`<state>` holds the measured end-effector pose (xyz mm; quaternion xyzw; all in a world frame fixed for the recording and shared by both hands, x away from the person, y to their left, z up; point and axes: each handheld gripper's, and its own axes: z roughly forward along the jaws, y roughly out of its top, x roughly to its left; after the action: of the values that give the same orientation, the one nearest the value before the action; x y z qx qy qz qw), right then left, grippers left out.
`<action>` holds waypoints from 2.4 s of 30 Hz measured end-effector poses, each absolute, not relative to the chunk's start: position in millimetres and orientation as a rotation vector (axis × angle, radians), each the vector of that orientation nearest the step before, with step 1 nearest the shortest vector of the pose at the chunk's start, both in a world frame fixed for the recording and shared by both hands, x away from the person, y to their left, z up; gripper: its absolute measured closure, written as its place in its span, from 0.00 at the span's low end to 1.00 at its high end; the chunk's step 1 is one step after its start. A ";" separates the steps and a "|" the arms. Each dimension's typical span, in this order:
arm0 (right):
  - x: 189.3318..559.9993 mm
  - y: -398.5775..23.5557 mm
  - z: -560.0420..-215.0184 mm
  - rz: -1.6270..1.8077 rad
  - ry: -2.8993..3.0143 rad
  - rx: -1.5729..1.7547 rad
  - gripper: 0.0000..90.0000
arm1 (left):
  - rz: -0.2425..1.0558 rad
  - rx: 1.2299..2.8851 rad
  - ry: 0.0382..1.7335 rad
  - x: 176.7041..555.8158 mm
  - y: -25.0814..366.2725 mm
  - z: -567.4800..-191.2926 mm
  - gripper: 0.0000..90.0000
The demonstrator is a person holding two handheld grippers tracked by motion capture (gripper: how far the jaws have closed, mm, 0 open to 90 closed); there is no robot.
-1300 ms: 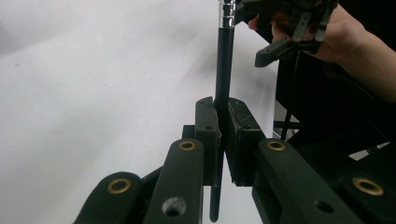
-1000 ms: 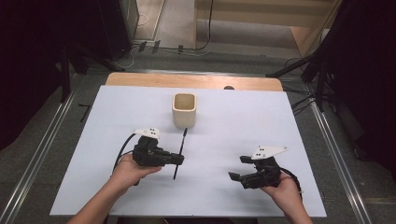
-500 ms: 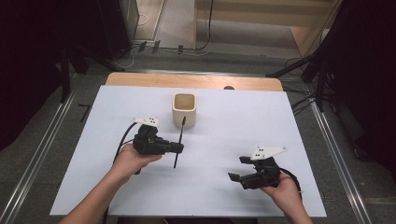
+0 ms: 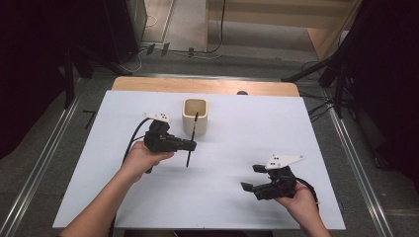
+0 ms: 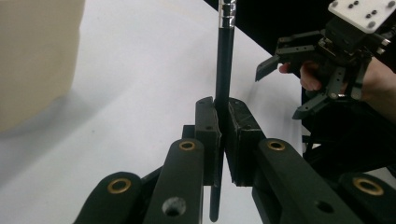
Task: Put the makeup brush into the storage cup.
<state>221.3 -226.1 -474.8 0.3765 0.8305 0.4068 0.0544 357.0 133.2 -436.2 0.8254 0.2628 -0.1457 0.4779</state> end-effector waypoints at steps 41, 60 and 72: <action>219.7 -223.9 -476.9 1.283 2.526 1.142 0.24 | -0.189 1.915 0.651 425.6 116.3 -366.4 0.94; 219.6 -223.8 -477.5 1.262 2.526 1.153 0.24 | -0.033 1.911 0.729 456.3 107.1 -358.4 0.94; 219.7 -223.4 -479.4 1.245 2.541 1.146 0.24 | 0.115 1.856 0.753 463.4 106.7 -361.5 0.94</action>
<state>219.7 -223.4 -479.4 0.3750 0.8315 0.4074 0.0441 463.4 106.7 -361.5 0.7799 0.3164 0.0482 0.5378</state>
